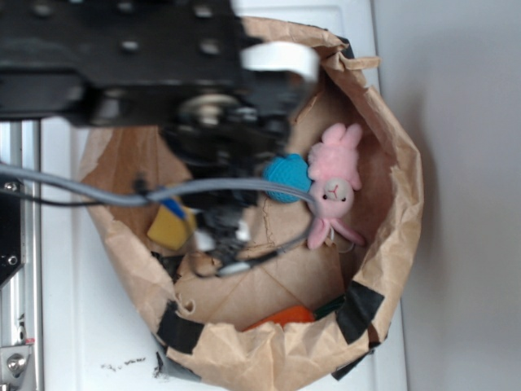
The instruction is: Grab the green sponge.
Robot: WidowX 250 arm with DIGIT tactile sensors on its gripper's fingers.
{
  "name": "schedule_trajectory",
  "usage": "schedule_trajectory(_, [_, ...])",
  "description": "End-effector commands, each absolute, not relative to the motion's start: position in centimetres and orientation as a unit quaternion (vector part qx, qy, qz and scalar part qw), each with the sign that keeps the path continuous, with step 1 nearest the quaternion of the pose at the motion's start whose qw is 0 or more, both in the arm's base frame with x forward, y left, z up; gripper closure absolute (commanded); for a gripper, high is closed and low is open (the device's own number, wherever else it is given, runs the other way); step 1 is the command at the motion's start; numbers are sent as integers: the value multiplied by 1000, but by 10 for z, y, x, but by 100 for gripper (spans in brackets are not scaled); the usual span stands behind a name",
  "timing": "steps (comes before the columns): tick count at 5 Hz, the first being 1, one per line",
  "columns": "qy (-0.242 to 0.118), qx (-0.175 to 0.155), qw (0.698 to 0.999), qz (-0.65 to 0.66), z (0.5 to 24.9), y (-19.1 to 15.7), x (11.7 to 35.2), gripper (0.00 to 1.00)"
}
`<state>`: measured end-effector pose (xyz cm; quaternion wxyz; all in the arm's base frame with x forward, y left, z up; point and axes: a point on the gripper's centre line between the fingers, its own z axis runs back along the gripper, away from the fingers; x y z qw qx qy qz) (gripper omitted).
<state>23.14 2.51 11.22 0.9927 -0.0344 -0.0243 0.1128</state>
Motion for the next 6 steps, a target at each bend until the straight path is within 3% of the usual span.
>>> schedule_trajectory(1, [-53, -32, 991, 116, 124, 34, 234, 0])
schedule_trajectory(2, [-53, -32, 991, 116, 124, 34, 234, 0])
schedule_trajectory(3, [-31, -50, 992, 112, 92, 38, 234, 0])
schedule_trajectory(4, [-38, -58, 986, 151, 71, 37, 230, 0])
schedule_trajectory(6, [-40, -101, 967, 229, 51, 28, 216, 0])
